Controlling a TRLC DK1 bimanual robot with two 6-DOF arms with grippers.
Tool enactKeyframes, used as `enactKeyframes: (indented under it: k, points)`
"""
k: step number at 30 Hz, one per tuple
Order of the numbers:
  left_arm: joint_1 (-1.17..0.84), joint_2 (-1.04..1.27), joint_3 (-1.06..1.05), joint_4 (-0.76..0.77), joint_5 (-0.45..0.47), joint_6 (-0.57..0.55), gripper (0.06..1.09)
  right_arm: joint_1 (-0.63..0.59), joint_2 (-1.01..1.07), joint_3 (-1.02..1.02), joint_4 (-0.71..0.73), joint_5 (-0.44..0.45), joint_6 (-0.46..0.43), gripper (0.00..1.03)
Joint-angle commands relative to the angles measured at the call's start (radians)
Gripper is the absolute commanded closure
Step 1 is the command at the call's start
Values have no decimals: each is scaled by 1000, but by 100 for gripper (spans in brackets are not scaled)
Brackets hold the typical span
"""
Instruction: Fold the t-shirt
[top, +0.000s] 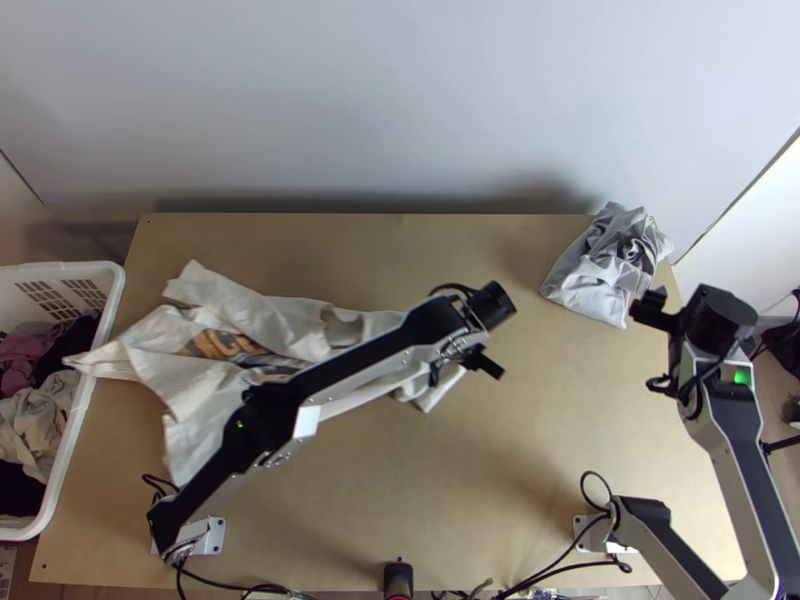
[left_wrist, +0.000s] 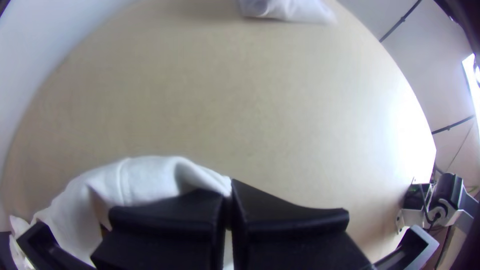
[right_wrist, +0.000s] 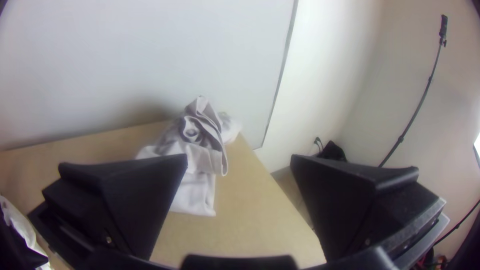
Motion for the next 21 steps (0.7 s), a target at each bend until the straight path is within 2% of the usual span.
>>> enactKeyframes:
  k: [1, 4, 12, 19, 21]
  points:
    - [-41, 74, 28, 210, 14, -8, 99, -51, -106, -77, -1, -28, 1, 7]
    - [-38, 97, 28, 333, 17, -47, 99, -54, -130, -92, 0, -33, 7, 7]
    - [-81, 173, -13, 606, 114, -107, 98, -54, -191, -103, -1, -36, 56, 7]
    - [-133, 231, -11, 707, 186, -143, 98, -54, -256, -91, -8, -36, 63, 7]
    - [-136, 240, -7, 733, 192, -151, 97, -54, -270, -88, -9, -36, 69, 10]
